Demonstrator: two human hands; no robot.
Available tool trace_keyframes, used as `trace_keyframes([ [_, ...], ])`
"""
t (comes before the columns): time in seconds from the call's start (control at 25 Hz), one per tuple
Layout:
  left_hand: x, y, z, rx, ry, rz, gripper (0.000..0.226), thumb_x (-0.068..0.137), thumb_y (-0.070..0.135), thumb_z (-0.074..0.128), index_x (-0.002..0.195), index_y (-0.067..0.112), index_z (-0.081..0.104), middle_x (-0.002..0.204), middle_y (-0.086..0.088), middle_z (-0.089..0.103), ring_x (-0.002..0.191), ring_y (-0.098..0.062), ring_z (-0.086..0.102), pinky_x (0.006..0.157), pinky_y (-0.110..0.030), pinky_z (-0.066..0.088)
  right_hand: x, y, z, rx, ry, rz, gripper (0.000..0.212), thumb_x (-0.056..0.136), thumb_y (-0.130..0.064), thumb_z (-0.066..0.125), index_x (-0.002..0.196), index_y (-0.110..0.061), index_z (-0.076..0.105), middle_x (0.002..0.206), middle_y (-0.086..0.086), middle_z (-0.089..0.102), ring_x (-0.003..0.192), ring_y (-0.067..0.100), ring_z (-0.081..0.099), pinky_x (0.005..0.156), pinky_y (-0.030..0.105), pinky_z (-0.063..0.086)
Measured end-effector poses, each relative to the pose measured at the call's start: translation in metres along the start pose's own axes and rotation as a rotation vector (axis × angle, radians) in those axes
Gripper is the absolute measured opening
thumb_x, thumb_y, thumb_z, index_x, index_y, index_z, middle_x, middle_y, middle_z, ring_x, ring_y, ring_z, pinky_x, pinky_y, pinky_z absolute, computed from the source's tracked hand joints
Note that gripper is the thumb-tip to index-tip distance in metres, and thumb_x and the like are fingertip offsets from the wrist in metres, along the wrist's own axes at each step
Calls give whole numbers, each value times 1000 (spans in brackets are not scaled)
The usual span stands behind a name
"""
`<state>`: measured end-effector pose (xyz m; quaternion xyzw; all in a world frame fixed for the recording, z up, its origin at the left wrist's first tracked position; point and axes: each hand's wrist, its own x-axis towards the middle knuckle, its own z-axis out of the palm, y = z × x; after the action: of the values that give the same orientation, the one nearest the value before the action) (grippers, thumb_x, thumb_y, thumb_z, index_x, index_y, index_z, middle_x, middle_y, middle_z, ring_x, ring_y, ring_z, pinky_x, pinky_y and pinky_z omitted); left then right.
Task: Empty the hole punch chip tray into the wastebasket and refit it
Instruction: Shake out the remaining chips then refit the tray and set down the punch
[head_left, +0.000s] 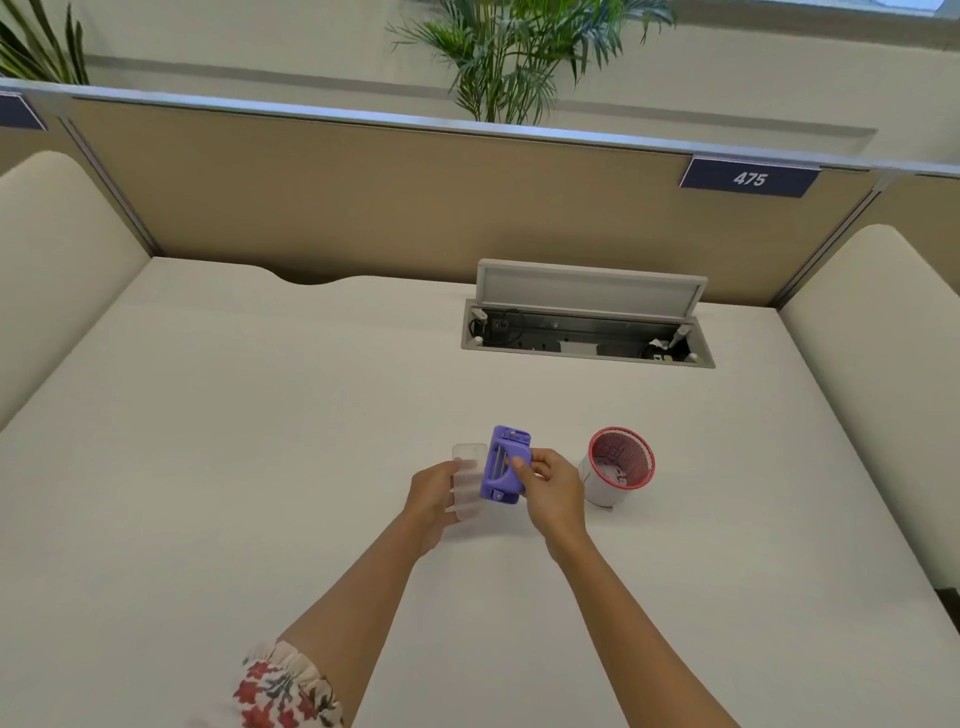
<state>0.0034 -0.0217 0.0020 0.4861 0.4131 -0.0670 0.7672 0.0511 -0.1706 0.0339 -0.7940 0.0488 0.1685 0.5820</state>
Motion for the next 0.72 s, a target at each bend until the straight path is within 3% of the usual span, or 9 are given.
trace_keyframes([
  [0.24, -1, -1, 12, 13, -84, 6, 26, 97, 29, 53, 99, 16, 75, 85, -5, 80, 71, -23, 76, 74, -43, 62, -8, 0, 7, -22, -50, -80, 11, 92, -22, 65, 99, -14, 70, 97, 3, 75, 94, 17, 71, 67, 15, 50],
  [0.44, -5, -2, 12, 13, -105, 14, 30, 99, 35, 53, 105, 16, 75, 88, -5, 80, 74, -22, 76, 67, -39, 62, -11, 1, 6, -8, -79, -84, 12, 92, -23, 66, 99, -15, 71, 98, 2, 76, 95, 16, 71, 72, 20, 54],
  [0.72, -8, -1, 17, -43, -116, 18, 30, 99, 35, 54, 108, 15, 74, 87, -7, 79, 72, -22, 76, 60, -39, 62, -13, 0, 2, -6, -87, -89, 12, 92, -23, 66, 99, -15, 72, 96, 1, 76, 94, 15, 71, 64, 12, 51],
])
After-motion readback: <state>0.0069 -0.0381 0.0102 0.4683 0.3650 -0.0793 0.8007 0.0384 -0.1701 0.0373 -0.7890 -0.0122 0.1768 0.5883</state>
